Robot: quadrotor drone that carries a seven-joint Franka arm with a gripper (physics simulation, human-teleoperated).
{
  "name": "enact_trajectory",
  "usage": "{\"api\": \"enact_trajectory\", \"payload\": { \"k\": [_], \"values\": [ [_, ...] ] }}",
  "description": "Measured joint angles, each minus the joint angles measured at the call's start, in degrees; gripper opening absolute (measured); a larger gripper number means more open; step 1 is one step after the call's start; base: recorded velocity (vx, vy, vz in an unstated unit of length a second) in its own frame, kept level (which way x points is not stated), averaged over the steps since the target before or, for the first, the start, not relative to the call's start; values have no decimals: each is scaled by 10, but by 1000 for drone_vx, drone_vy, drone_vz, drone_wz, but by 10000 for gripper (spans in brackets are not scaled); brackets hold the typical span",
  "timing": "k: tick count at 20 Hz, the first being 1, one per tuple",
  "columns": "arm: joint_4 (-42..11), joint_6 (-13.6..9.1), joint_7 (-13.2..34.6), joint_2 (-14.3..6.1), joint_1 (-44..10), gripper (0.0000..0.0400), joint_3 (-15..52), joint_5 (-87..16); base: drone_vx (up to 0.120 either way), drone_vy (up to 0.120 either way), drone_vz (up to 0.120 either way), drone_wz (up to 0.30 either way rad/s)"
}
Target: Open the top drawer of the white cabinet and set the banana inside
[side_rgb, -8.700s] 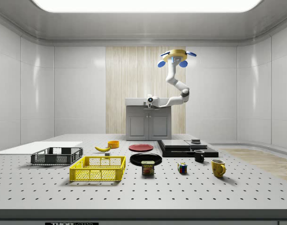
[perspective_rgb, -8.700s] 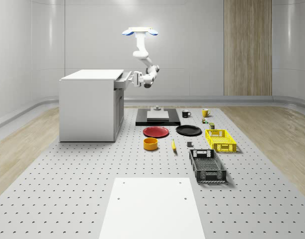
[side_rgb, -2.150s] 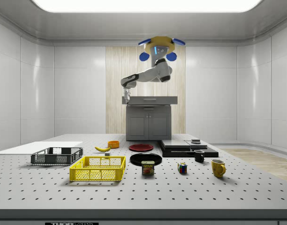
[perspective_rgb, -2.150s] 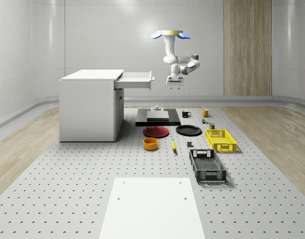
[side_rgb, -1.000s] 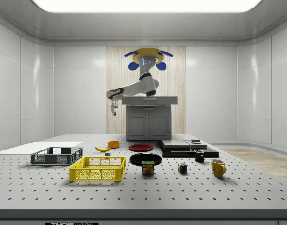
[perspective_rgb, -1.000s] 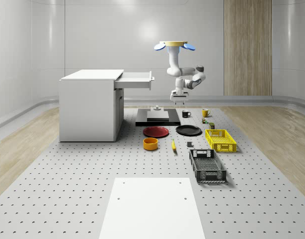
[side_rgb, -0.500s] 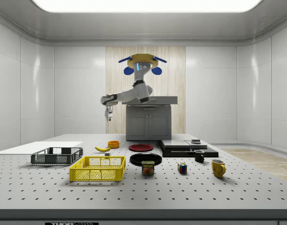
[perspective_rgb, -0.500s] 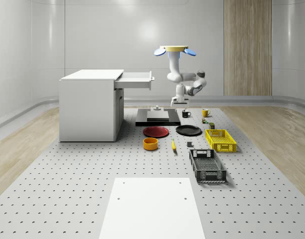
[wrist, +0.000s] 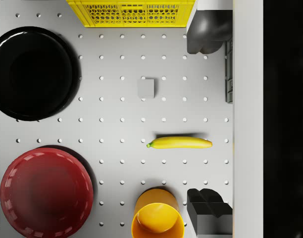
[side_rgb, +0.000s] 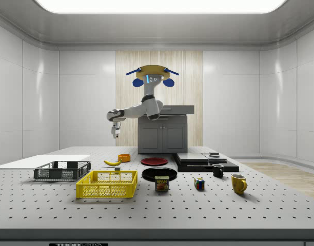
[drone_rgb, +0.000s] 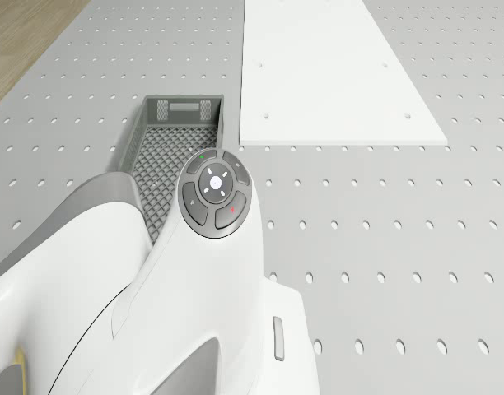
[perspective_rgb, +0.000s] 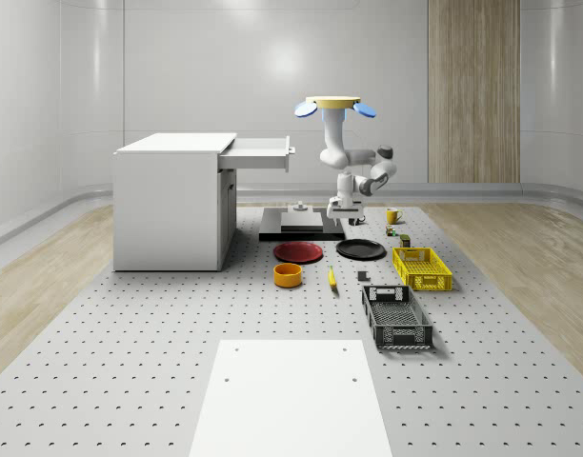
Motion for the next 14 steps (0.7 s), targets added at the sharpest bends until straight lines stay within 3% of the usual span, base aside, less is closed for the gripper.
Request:
{"api": "enact_trajectory", "payload": {
  "k": [5, 14],
  "values": [
    [0, 0, 0, 0, 0, 400, 0, 0, 120, 0, -120, 0],
    [0, -1, 0, 1, 0, 400, 0, 0, 4, 0, -120, 0]
  ]
}}
